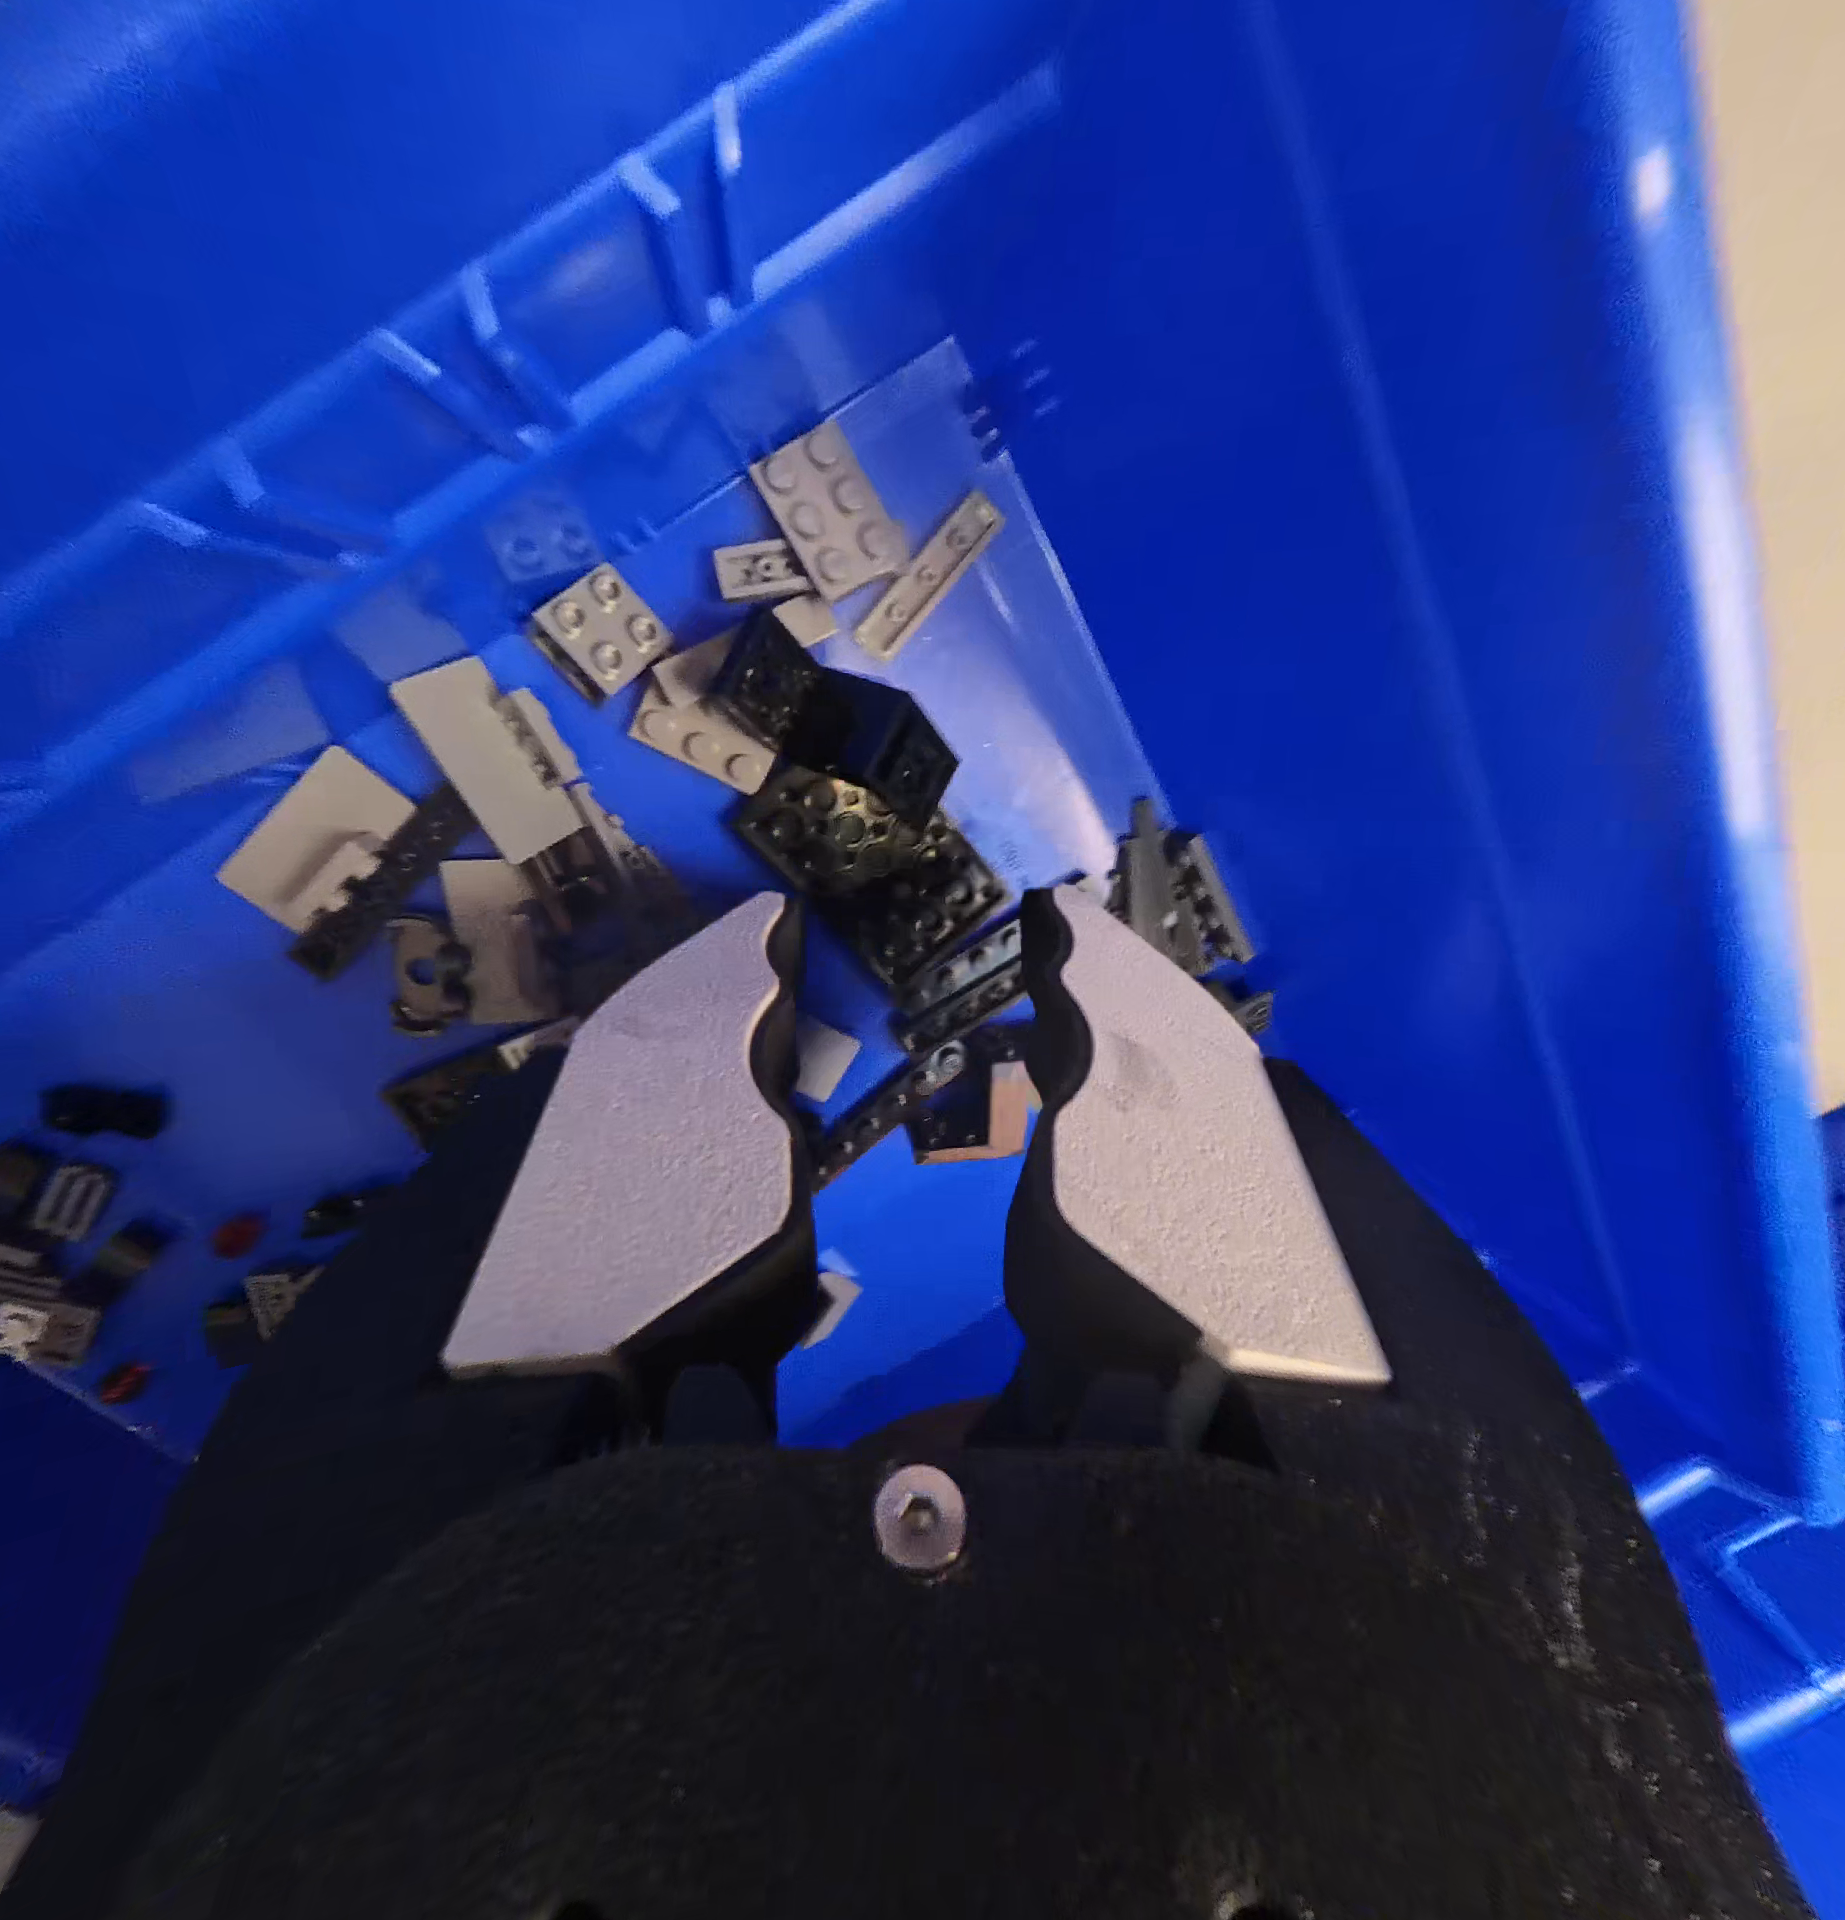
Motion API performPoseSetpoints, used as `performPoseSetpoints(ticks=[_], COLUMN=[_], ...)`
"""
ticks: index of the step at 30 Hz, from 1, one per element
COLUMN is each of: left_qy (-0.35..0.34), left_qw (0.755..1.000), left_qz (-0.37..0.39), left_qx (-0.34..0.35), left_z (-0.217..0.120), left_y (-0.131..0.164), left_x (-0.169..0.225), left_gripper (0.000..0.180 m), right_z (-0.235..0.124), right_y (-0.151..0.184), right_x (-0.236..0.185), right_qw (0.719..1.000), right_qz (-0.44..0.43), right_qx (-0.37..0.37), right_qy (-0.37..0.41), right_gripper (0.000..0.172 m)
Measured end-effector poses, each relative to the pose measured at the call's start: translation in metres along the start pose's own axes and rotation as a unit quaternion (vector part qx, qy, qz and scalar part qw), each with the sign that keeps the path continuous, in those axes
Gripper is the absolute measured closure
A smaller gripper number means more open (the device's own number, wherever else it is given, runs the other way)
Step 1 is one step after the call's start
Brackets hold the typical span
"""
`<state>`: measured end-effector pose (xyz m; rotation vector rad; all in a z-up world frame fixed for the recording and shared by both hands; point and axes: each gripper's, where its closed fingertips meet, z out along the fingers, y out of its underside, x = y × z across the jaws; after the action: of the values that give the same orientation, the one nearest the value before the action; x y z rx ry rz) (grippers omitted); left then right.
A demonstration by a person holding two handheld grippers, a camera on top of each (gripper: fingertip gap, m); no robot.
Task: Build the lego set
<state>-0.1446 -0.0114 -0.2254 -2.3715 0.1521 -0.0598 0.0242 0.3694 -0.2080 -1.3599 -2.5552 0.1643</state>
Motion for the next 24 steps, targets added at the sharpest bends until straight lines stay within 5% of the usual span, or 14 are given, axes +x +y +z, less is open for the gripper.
performPoseSetpoints(ticks=[10, 16, 24], left_qy=[-0.004, -0.004, -0.008], left_qw=[1.0, 1.0, 1.0], left_qz=[0.002, 0.005, 0.012], left_qx=[0.0, 0.0, -0.001], left_z=[0.0, 0.0, 0.0], left_y=[0.0, 0.0, 0.0], left_x=[0.0, 0.0, 0.001], left_gripper=[0.162, 0.162, 0.16], right_z=[0.015, 0.017, 0.0], right_y=[0.004, 0.005, 0.016], right_x=[-0.006, -0.005, 0.001], right_qw=[0.993, 0.994, 0.996], right_qz=[-0.047, -0.033, 0.006], right_qx=[-0.031, -0.052, -0.088], right_qy=[-0.104, -0.088, -0.016], right_gripper=[0.114, 0.134, 0.134])
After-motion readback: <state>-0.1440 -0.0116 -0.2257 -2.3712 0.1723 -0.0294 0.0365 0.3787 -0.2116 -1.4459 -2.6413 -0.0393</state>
